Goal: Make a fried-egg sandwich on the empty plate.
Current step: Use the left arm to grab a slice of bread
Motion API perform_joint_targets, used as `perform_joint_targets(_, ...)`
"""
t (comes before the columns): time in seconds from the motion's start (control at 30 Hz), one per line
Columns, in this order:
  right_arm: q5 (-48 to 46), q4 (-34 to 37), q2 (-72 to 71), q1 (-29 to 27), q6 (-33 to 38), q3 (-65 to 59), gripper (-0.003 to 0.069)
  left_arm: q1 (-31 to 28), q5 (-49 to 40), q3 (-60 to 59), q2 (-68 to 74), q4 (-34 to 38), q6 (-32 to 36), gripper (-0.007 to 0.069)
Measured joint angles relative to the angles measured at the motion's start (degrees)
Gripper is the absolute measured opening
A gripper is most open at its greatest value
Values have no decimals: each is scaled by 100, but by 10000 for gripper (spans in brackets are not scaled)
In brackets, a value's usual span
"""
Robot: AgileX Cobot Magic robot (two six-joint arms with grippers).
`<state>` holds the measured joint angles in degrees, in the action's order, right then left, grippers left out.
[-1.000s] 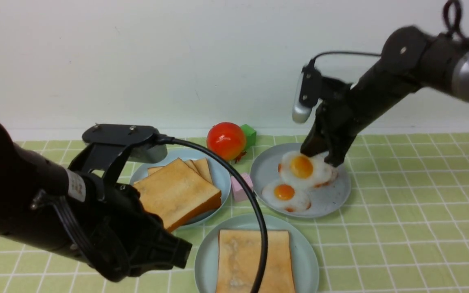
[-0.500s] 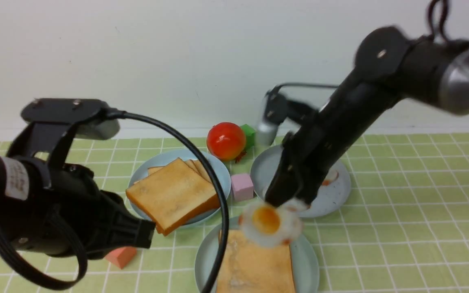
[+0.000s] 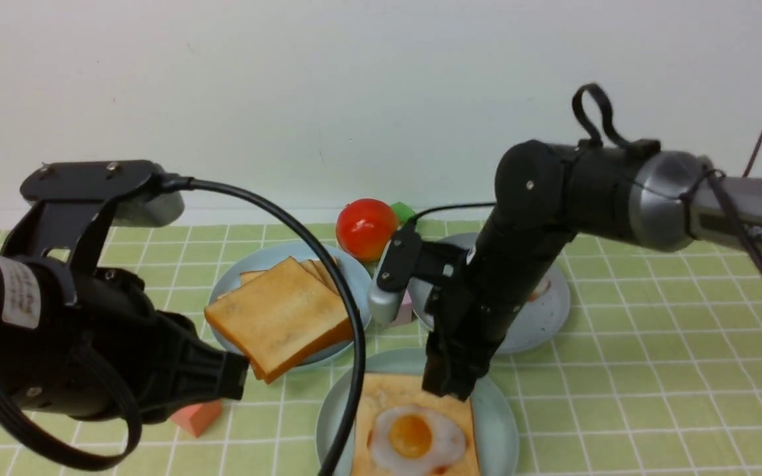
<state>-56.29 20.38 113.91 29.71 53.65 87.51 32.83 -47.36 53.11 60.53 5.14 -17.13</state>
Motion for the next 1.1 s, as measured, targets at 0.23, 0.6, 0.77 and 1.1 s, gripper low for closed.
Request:
perform_joint_targets(0.23, -778, -441, -1211, 0, -2246, 847, 449, -160, 571, 0, 304, -106, -372, 57)
perform_joint_targets(0.6, -1121, -225, -3219, 0, -4150, 141, 459, -2196, 688, 0, 1742, 2888, 1374, 60)
perform_joint_targets(0.77, 124, -38, -4387, 0, -4139, -1769, 459, -3387, 818, 0, 2738, 4502, 2294, 114)
perform_joint_targets(1.1, 495, 190, -4964, 0, -3990, -3075, 501, -3597, 1136, 578, 4238, 5115, 3120, 403)
